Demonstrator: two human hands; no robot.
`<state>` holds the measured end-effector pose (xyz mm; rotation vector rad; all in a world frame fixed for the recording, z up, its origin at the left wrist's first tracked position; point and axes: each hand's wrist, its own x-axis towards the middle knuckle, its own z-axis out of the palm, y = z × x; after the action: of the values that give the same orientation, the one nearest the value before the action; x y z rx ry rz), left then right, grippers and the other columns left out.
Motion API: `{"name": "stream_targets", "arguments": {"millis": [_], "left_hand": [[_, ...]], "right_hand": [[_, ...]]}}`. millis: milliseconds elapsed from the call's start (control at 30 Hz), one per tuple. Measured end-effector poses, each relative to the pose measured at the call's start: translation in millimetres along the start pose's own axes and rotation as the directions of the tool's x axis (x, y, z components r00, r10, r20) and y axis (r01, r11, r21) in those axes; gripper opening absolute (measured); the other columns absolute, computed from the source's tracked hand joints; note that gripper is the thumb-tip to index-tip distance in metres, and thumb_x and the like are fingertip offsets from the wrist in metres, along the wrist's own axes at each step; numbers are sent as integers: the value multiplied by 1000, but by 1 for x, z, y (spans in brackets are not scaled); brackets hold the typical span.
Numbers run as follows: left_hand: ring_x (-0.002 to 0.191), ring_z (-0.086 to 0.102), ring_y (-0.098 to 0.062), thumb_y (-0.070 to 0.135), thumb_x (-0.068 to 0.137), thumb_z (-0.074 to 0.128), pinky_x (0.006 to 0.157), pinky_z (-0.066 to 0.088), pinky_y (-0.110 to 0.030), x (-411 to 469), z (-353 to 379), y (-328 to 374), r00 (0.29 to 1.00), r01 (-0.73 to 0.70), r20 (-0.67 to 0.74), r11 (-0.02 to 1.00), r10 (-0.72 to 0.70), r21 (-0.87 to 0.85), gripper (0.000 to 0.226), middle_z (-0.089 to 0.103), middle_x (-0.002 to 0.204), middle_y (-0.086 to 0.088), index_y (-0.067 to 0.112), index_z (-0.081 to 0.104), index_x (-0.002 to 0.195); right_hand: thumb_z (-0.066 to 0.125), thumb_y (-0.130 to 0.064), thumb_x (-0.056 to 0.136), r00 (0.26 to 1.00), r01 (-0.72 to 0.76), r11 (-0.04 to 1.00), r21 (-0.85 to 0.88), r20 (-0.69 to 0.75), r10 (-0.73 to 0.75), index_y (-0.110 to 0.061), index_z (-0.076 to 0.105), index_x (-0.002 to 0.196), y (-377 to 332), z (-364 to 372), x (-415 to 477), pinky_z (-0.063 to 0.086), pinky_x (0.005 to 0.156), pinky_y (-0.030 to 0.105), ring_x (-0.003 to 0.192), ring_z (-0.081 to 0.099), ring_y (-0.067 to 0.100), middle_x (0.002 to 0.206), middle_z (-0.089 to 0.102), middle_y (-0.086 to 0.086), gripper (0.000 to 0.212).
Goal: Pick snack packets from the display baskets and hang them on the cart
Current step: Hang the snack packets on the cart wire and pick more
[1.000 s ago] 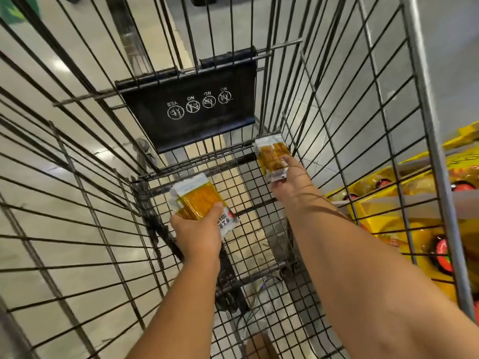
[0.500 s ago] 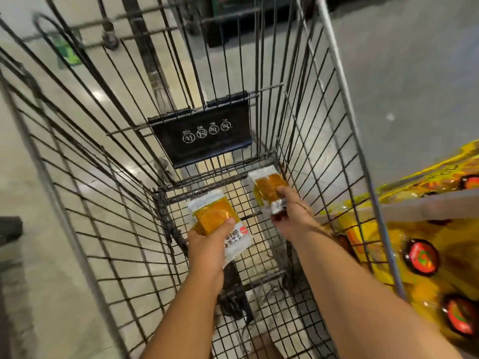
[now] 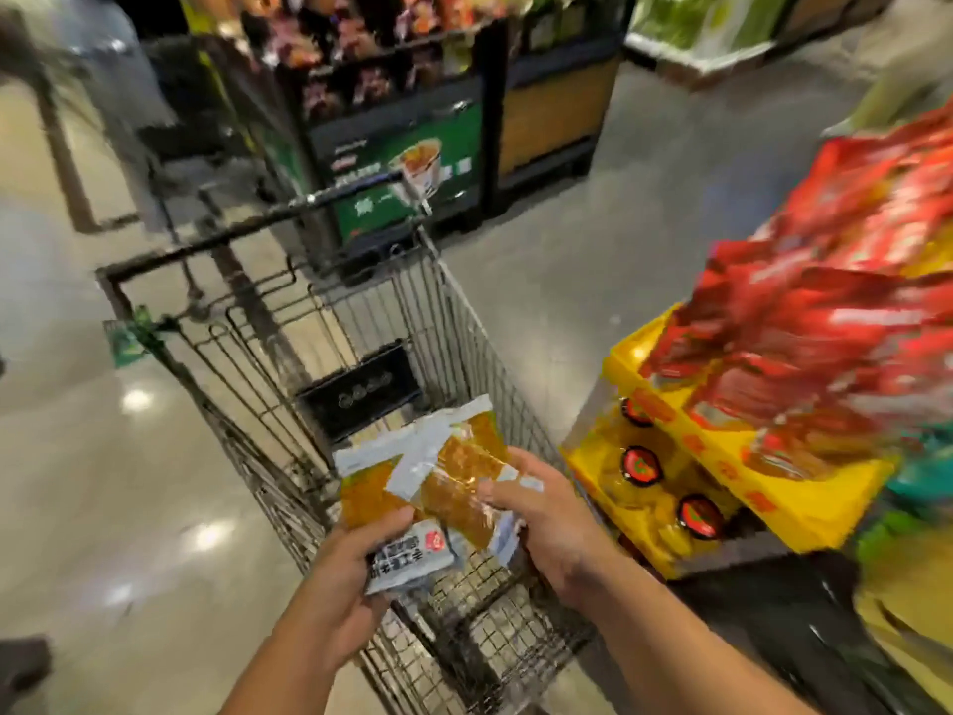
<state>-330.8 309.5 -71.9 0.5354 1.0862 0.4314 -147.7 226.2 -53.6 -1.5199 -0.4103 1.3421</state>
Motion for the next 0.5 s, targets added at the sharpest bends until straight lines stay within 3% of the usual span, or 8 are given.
{"name": "stream_targets", "arguments": {"millis": [100, 167, 233, 300, 367, 433, 500], "left_hand": [[58, 71, -29, 6, 67, 71, 50, 61, -42, -45, 8, 12, 987, -80, 144, 995, 71, 60, 37, 71, 76, -15, 5, 63, 103], [53, 69, -27, 5, 66, 75, 45, 57, -37, -75, 11, 11, 970, -124, 225, 983, 91, 137, 38, 70, 69, -12, 3, 61, 101], [56, 70, -28, 4, 60, 84, 47, 56, -36, -98, 12, 4, 947, -178, 304, 961, 108, 211, 57, 72, 74, -14, 2, 61, 112], [61, 71, -32, 15, 52, 87, 49, 57, -39, -117, 16, -5, 929, -204, 357, 940, 98, 274, 71, 73, 83, -17, 4, 62, 118], [74, 74, -37, 21, 50, 90, 62, 61, -52, -141, 27, -17, 905, -219, 420, 917, 62, 335, 71, 75, 97, -20, 9, 67, 115], [90, 72, -44, 25, 49, 92, 82, 55, -69, -163, 44, -35, 877, -228, 480, 887, 9, 401, 70, 74, 108, -24, 11, 70, 114], [96, 71, -45, 19, 55, 90, 89, 53, -69, -187, 67, -58, 845, -250, 533, 856, -35, 453, 64, 74, 109, -24, 7, 70, 114]], "right_hand": [[75, -19, 89, 996, 89, 995, -33, 1, -89, -29, 68, 98, -15, 1, -66, 50, 87, 24, 92, 69, -6, 93, 76, -23, 14], [70, -7, 91, 988, 151, 987, -56, -36, -153, -28, 73, 88, -11, 4, -112, 49, 82, 17, 86, 70, -7, 88, 76, -21, 21], [71, 0, 88, 973, 211, 977, -45, -87, -214, -24, 76, 85, 1, 5, -154, 50, 80, 16, 82, 69, -6, 86, 77, -15, 26], [76, -1, 81, 957, 262, 963, -61, -116, -267, -16, 73, 95, 15, 4, -184, 50, 79, 18, 83, 68, -2, 90, 78, -7, 20], [75, -6, 72, 949, 277, 961, -20, -148, -277, -12, 70, 101, 30, -5, -220, 51, 78, 19, 85, 68, 4, 92, 76, -6, 31], [74, -5, 66, 952, 261, 965, 10, -171, -255, -9, 68, 102, 45, -20, -258, 52, 75, 20, 82, 66, 8, 88, 73, -5, 37], [72, 1, 63, 948, 245, 969, 39, -219, -231, -2, 65, 110, 60, -38, -296, 54, 77, 25, 84, 66, 14, 93, 74, 2, 48]]}}
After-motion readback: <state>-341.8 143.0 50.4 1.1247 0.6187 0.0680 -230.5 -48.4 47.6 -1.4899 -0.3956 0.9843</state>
